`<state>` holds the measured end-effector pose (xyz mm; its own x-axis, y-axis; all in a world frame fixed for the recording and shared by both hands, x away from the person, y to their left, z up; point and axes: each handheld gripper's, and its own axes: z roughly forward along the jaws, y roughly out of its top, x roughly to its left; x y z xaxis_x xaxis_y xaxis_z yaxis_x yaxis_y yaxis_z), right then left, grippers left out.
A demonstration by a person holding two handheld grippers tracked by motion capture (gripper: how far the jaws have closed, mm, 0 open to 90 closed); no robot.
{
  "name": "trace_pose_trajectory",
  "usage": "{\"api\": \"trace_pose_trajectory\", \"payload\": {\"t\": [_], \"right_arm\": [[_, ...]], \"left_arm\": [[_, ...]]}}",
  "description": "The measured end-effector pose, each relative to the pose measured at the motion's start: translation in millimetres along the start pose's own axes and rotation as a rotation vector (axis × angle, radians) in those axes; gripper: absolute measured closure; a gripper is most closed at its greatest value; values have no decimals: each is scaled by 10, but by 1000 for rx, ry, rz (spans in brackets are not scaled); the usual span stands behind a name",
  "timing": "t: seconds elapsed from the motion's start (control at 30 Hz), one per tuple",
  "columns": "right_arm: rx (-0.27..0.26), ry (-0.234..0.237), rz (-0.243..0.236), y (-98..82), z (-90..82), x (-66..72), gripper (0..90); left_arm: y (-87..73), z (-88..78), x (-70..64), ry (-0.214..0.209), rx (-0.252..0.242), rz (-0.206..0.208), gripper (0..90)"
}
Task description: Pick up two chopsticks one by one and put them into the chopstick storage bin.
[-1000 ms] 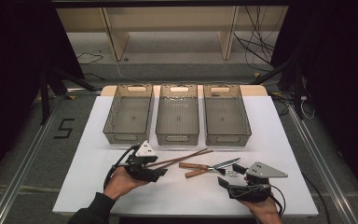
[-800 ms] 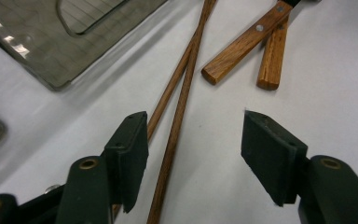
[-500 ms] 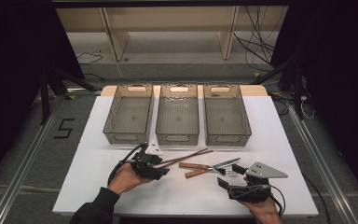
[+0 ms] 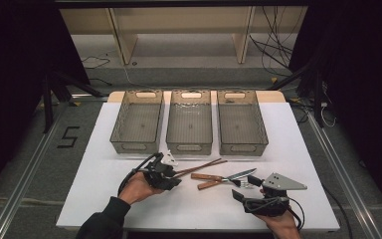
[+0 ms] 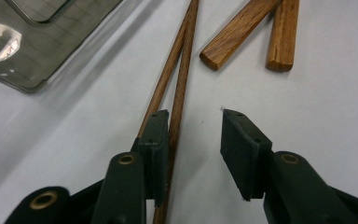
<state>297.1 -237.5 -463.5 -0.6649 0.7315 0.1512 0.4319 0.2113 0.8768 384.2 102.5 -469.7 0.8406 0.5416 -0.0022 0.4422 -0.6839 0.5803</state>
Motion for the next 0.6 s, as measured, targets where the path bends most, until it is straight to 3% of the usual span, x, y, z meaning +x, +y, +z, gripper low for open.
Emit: {"api": "trace_pose_trajectory", "payload": {"t": [0.2,0.37,0.43,0.6], "right_arm": [[1,3,0,-2,6,-1,239],[5,5,2,-5,10,-3,239],[5,6,4,-6,12,-4,239],[8,8,4,-7,13,-3,241]], "left_arm": [[16,52,31,3,6,-2,649],[40,75,20,2,18,17,672],[63,105,8,3,41,43,676],[91,127,13,-11,62,51,694]]}}
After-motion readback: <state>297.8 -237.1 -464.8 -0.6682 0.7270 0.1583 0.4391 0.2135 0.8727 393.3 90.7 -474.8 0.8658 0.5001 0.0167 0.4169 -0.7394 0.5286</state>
